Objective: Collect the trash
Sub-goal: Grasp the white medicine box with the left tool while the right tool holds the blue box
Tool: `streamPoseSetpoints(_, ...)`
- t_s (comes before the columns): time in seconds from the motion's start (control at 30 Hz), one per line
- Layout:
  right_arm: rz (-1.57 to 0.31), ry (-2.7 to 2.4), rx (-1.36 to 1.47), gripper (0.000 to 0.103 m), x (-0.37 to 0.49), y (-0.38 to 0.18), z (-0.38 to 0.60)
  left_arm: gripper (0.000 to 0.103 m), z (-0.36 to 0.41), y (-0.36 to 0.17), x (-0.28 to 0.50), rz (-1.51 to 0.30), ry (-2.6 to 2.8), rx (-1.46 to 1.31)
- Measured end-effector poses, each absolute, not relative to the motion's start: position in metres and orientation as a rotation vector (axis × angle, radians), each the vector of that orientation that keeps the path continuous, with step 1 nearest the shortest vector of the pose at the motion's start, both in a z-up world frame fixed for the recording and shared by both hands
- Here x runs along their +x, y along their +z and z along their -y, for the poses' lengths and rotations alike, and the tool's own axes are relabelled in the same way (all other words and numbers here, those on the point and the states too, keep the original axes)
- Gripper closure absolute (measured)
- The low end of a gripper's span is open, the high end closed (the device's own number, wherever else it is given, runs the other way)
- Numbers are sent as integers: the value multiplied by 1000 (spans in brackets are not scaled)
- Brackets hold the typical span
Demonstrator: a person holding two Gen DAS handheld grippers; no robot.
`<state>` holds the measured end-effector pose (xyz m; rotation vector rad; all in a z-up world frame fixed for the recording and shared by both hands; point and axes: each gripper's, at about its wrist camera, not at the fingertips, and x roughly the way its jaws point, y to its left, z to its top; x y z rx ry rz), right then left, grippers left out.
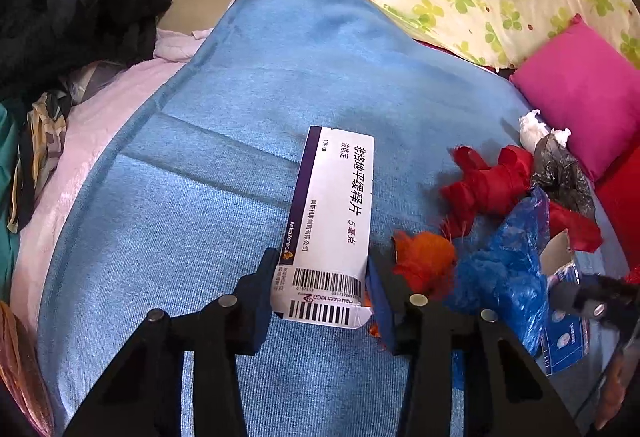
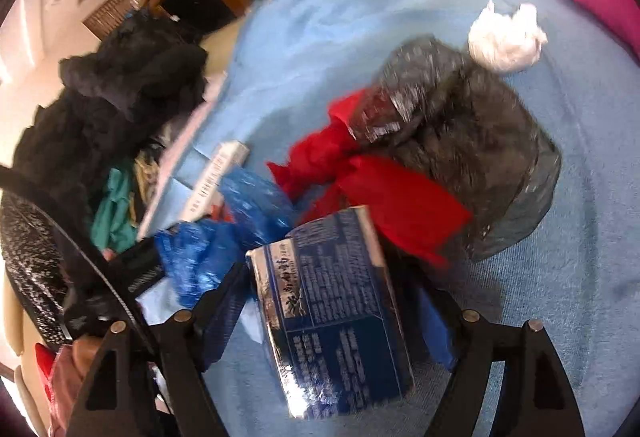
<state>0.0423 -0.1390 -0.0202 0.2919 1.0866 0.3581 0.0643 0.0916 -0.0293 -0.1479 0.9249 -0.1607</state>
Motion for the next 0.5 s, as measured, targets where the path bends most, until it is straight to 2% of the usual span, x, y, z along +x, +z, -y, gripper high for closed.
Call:
streamPoseSetpoints(0.27, -1127, 354, 173, 22, 34, -23, 129, 58, -102, -29, 66, -958, -162, -195)
streamPoseSetpoints(0.3, -1121, 347, 139, 22, 31, -22, 128, 56, -103, -29, 66, -963, -162, -198)
streamPoseSetpoints(0.37, -1102, 338, 95, 22, 26, -20, 127, 41, -105, -27, 67, -967, -163, -217)
streamPoseSetpoints(0.4, -1091, 331, 74, 26, 24, -19, 126, 31, -106, -26, 67, -963, -159, -221)
streamPoseSetpoints(0.43, -1081, 331, 55, 36, 23, -18, 126, 30, -106, -25, 66, -953, -153, -225)
streamPoseSetpoints(0.47, -1078, 333, 44, 41, 22, -18, 123, 30, -106, -23, 66, -944, -157, -228)
streamPoseSetpoints(0.5, -1074, 329, 27, 42, 21, -16, 122, 30, -106, -22, 67, -941, -160, -230)
